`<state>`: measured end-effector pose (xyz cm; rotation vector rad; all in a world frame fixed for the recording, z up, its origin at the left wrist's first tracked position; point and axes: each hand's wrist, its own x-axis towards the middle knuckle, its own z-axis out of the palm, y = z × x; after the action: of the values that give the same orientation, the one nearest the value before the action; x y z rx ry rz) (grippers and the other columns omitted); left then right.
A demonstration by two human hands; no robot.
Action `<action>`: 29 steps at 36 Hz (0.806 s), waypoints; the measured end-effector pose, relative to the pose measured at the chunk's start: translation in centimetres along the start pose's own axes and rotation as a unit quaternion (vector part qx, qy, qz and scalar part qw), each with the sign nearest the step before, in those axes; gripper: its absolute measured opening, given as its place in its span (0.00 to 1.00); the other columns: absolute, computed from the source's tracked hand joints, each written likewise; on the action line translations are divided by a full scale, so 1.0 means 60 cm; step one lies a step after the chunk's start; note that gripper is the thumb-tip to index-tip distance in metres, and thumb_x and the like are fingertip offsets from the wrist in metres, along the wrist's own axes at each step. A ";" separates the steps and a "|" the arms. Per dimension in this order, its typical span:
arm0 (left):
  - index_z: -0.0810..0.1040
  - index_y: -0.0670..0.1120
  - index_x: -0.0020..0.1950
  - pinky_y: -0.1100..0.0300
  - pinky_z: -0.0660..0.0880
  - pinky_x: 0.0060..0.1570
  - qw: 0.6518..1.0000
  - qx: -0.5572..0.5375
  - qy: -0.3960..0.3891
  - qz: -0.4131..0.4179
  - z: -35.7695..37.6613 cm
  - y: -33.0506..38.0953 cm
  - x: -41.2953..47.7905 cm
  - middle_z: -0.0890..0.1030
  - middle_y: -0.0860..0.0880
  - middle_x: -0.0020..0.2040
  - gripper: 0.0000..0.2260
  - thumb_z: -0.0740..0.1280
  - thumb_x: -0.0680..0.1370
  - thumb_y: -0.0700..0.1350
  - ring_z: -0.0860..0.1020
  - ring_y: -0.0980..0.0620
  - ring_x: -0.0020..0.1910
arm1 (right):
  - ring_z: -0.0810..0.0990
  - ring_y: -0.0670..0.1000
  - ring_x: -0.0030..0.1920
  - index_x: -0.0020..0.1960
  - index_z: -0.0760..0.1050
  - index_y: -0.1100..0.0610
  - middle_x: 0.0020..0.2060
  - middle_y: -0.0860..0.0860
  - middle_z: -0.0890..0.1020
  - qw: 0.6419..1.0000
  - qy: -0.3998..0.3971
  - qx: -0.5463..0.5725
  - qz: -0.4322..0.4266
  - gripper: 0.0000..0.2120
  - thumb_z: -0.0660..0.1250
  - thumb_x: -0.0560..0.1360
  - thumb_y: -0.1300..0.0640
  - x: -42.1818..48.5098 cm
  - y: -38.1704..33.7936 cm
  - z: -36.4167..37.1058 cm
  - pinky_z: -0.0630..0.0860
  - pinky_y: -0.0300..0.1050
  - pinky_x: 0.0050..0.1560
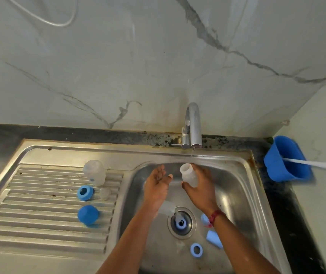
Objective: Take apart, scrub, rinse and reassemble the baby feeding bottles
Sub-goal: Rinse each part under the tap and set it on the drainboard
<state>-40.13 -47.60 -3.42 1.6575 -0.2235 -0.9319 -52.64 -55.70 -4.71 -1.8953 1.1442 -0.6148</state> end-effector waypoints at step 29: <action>0.78 0.52 0.64 0.55 0.77 0.54 0.970 0.211 -0.123 -0.013 -0.039 -0.045 -0.118 0.82 0.52 0.53 0.16 0.66 0.78 0.39 0.81 0.54 0.53 | 0.77 0.49 0.51 0.62 0.71 0.50 0.53 0.49 0.77 0.986 -0.041 0.108 0.117 0.25 0.78 0.69 0.57 -0.063 -0.045 -0.085 0.73 0.36 0.44</action>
<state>-44.14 -40.83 -2.60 1.9291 -0.6043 -1.1681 -56.88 -53.68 0.33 -1.5612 1.1759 -0.5022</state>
